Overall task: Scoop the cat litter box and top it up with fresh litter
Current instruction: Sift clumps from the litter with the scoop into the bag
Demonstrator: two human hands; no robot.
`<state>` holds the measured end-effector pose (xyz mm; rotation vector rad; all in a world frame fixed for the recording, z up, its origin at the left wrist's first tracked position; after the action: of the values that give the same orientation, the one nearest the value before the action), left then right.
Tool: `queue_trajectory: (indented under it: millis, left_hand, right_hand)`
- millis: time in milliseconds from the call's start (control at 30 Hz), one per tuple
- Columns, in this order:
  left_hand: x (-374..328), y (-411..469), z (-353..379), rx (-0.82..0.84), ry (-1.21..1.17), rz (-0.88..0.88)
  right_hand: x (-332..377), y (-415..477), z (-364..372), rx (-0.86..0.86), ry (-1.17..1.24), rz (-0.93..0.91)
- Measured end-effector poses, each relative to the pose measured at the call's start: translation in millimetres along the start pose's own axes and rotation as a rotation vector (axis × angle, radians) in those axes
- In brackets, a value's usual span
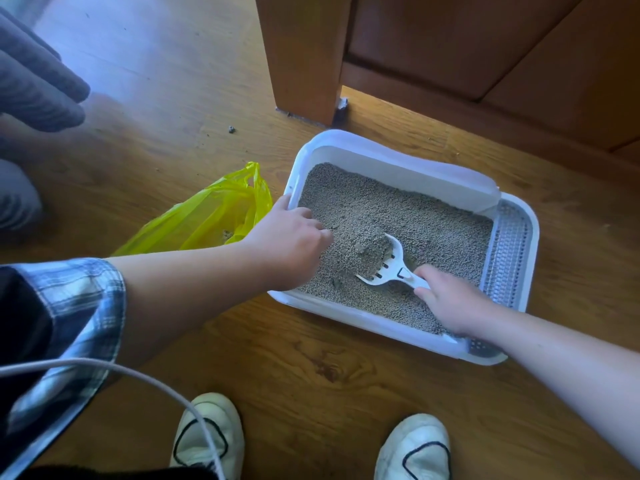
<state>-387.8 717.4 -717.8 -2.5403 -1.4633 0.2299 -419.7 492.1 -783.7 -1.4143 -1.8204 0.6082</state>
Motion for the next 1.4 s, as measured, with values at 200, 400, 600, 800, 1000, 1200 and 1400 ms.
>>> queue_trajectory:
  millis: [200,400,600,800,1000,1200,1400]
  left_hand:
    - [-1,0,0,0.009,0.001,0.011]
    - [-1,-1,-1,-0.001,0.005,0.016]
    - [-1,-1,-1,0.002,0.007,0.013]
    - [-1,-1,-2,-0.009,0.013,0.009]
    - [-2,-1,-2,-0.007,0.007,0.007]
    - [-1,-1,-2,-0.019,0.002,0.014]
    - [0,-1,-1,-0.020,-0.010,0.010]
  right_hand:
    - [7,2,7,0.020,0.100,-0.049]
    - [3,-1,7,0.006,0.131,-0.059]
    - [2,-2,1,-0.022,0.165,-0.065]
    - [4,-5,-4,-0.050,0.162,-0.070]
    - [6,-9,-10,-0.077,0.170,-0.074]
    - [11,-12,-15,-0.093,0.160,-0.086]
    - [12,-14,-21,-0.117,0.110,-0.085]
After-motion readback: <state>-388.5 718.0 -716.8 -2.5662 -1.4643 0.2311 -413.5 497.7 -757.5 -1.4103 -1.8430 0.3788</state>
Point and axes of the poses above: each hand's wrist, its own y-axis towards the middle knuckle, its own z-axis out of the palm, x = y × z, the point moved 10 cm from there along y, towards the middle knuckle, and after that the axes turned 4 degrees about -z, right-handed, at the moved point
